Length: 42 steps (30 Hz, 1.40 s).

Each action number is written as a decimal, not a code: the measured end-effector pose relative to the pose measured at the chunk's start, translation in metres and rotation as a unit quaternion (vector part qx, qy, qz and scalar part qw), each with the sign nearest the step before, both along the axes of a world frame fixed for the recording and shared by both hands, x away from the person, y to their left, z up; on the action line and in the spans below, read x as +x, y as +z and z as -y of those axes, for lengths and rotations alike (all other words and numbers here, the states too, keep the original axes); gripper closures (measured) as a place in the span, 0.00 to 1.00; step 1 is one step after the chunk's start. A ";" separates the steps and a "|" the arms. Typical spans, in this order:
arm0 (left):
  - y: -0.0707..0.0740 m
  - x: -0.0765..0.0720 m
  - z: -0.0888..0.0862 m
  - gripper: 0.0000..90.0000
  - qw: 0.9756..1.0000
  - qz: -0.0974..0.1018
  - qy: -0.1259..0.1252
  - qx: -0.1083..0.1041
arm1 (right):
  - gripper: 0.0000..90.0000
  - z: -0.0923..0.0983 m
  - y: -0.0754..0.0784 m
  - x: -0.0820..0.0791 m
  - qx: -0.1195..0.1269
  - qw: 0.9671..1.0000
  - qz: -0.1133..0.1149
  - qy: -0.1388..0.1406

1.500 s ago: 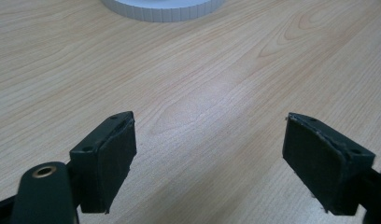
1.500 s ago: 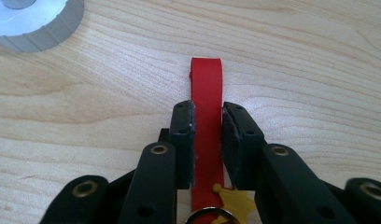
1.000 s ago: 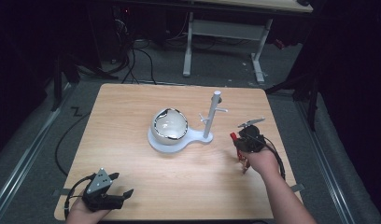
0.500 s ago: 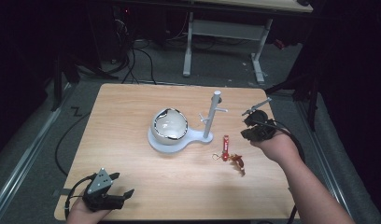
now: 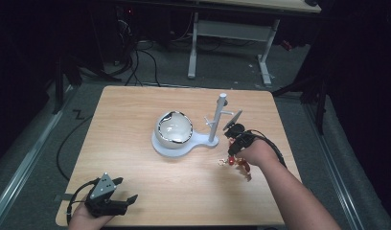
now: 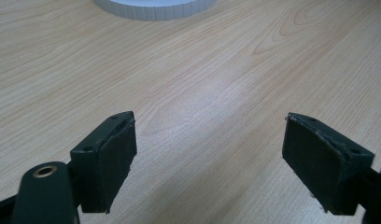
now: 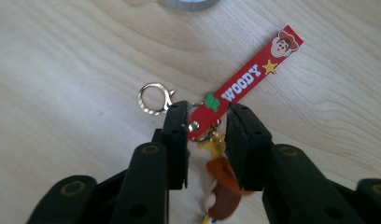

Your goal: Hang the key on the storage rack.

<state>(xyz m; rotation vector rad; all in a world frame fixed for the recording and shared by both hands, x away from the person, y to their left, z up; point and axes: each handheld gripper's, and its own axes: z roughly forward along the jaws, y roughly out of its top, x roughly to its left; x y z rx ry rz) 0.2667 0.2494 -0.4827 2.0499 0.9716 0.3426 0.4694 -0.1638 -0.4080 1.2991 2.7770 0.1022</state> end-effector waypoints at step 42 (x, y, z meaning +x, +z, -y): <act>-0.002 0.000 0.001 0.21 1.000 -0.004 -0.004 0.006 | 0.82 -0.023 -0.033 0.000 -0.013 1.000 0.018 0.011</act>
